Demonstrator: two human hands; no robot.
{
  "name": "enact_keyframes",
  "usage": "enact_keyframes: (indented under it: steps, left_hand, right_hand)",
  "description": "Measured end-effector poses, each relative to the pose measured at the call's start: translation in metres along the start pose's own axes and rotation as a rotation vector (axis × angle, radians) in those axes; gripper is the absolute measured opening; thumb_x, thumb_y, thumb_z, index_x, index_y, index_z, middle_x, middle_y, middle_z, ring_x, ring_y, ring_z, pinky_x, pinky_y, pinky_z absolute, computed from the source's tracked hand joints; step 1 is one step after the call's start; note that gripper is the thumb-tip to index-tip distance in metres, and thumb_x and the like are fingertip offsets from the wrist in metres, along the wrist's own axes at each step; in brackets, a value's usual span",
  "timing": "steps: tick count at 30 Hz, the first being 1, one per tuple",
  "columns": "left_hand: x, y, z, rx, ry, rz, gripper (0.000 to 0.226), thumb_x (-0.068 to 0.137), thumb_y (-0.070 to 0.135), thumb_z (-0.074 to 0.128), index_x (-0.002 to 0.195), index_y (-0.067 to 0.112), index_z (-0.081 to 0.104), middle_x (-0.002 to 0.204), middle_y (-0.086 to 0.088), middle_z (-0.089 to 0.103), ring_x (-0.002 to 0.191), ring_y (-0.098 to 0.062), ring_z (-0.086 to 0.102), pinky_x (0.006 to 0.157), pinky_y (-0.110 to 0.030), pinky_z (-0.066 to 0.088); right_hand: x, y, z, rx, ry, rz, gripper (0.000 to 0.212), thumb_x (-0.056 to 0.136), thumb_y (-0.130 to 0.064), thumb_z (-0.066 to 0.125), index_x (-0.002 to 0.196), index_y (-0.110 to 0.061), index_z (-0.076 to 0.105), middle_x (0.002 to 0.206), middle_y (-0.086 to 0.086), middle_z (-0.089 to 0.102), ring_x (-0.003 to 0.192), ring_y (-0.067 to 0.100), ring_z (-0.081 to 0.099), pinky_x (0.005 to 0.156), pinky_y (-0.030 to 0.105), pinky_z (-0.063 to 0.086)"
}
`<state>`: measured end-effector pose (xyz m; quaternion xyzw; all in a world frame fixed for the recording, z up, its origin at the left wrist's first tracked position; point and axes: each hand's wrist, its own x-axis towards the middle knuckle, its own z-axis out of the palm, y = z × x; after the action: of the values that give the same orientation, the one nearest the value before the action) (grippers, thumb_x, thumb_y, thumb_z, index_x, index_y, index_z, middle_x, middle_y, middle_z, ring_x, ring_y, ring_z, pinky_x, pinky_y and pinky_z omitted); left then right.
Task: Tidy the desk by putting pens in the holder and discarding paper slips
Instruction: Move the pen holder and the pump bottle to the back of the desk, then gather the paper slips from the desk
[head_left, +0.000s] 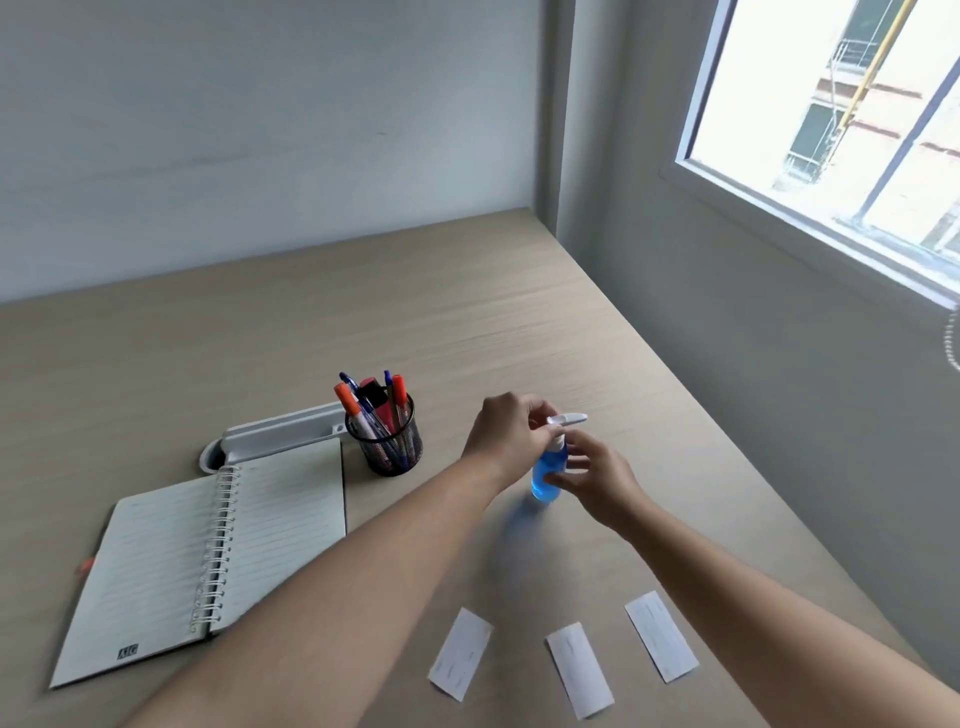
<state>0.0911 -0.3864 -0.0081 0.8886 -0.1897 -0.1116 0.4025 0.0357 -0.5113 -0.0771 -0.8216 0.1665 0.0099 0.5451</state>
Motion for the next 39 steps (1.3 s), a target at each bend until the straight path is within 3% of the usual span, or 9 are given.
enact_keyframes:
  steps: [3, 11, 16, 19, 22, 25, 29, 34, 39]
  left_hand:
    - [0.024, -0.015, -0.031, 0.01, 0.077, -0.036, 0.014, 0.082, 0.015, 0.069, 0.094, 0.013, 0.074, 0.091, -0.006, 0.074, 0.081, -0.015, 0.065, 0.075, -0.022, 0.049]
    - [0.064, -0.06, -0.063, 0.052, 0.168, -0.121, 0.014, 0.083, 0.015, 0.069, 0.095, 0.015, 0.074, 0.094, -0.006, 0.074, 0.087, -0.018, 0.066, 0.075, -0.022, 0.046]
    - [0.064, -0.073, -0.059, 0.036, 0.186, -0.131, 0.014, 0.083, 0.017, 0.069, 0.096, 0.015, 0.073, 0.095, -0.005, 0.075, 0.09, -0.019, 0.068, 0.079, -0.026, 0.052]
    - [0.058, -0.071, -0.06, 0.047, 0.165, -0.103, 0.029, 0.08, 0.017, 0.072, 0.109, 0.015, 0.068, 0.103, -0.004, 0.072, 0.093, -0.018, 0.066, 0.088, -0.031, 0.054]
    - [0.04, -0.066, -0.065, 0.145, 0.257, 0.009, 0.042, 0.077, 0.021, 0.074, 0.116, 0.017, 0.06, 0.1, 0.004, 0.058, 0.087, -0.013, 0.055, 0.081, -0.028, 0.05]
    - [-0.001, -0.068, -0.065, 0.155, 0.348, 0.158, 0.028, 0.076, 0.016, 0.074, 0.101, 0.014, 0.063, 0.086, 0.007, 0.054, 0.076, -0.011, 0.052, 0.072, -0.026, 0.048]
    - [-0.069, -0.098, -0.043, 0.269, 0.061, 0.156, 0.023, 0.078, 0.021, 0.072, 0.099, 0.019, 0.063, 0.085, 0.008, 0.055, 0.079, -0.011, 0.056, 0.078, -0.034, 0.054]
    - [-0.118, -0.129, -0.006, 0.553, -0.485, -0.026, 0.077, 0.071, 0.044, 0.074, 0.138, 0.032, 0.039, 0.136, 0.003, 0.045, 0.129, -0.018, 0.041, 0.107, -0.035, 0.037]
    - [-0.134, -0.136, 0.007, 0.692, -0.53, -0.006, 0.089, 0.065, 0.047, 0.078, 0.141, 0.043, 0.032, 0.148, 0.002, 0.03, 0.138, -0.021, 0.029, 0.111, -0.041, 0.034]
  right_hand:
    - [0.037, -0.028, 0.021, -0.023, -0.04, -0.043, 0.041, 0.074, -0.002, 0.072, 0.111, -0.016, 0.063, 0.096, 0.0, 0.063, 0.089, 0.016, 0.061, 0.061, 0.009, 0.045]
    - [0.103, -0.047, 0.071, -0.107, -0.119, -0.053, 0.042, 0.074, -0.007, 0.072, 0.113, -0.017, 0.061, 0.1, 0.001, 0.062, 0.099, 0.025, 0.064, 0.09, 0.042, 0.053]
    - [0.107, -0.038, 0.08, -0.089, -0.115, -0.031, 0.044, 0.074, -0.008, 0.072, 0.115, -0.019, 0.06, 0.113, 0.008, 0.066, 0.102, 0.023, 0.064, 0.09, 0.04, 0.053]
    - [0.1, -0.04, 0.072, -0.116, -0.127, -0.016, 0.054, 0.075, -0.008, 0.074, 0.125, -0.016, 0.054, 0.119, 0.009, 0.063, 0.107, 0.024, 0.061, 0.094, 0.038, 0.051]
    - [0.082, -0.046, 0.054, -0.142, -0.085, -0.034, 0.058, 0.074, -0.007, 0.075, 0.127, -0.012, 0.053, 0.119, 0.01, 0.062, 0.105, 0.024, 0.06, 0.089, 0.033, 0.049]
    - [0.044, -0.048, 0.03, -0.176, -0.117, -0.102, 0.043, 0.075, -0.004, 0.074, 0.115, -0.009, 0.06, 0.108, 0.007, 0.064, 0.094, 0.019, 0.06, 0.08, 0.027, 0.049]
    - [-0.025, -0.02, 0.009, -0.37, -0.329, -0.091, 0.037, 0.075, -0.01, 0.075, 0.109, -0.016, 0.063, 0.102, -0.001, 0.063, 0.094, 0.016, 0.061, 0.079, 0.024, 0.05]
    - [-0.086, 0.032, 0.011, -0.763, -0.608, -0.009, 0.074, 0.065, -0.025, 0.08, 0.13, -0.03, 0.046, 0.134, -0.001, 0.047, 0.119, 0.02, 0.048, 0.098, 0.035, 0.045]
    - [-0.107, 0.051, 0.02, -1.022, -0.564, -0.14, 0.101, 0.055, -0.035, 0.084, 0.14, -0.032, 0.029, 0.148, -0.003, 0.029, 0.131, 0.023, 0.032, 0.105, 0.038, 0.041]
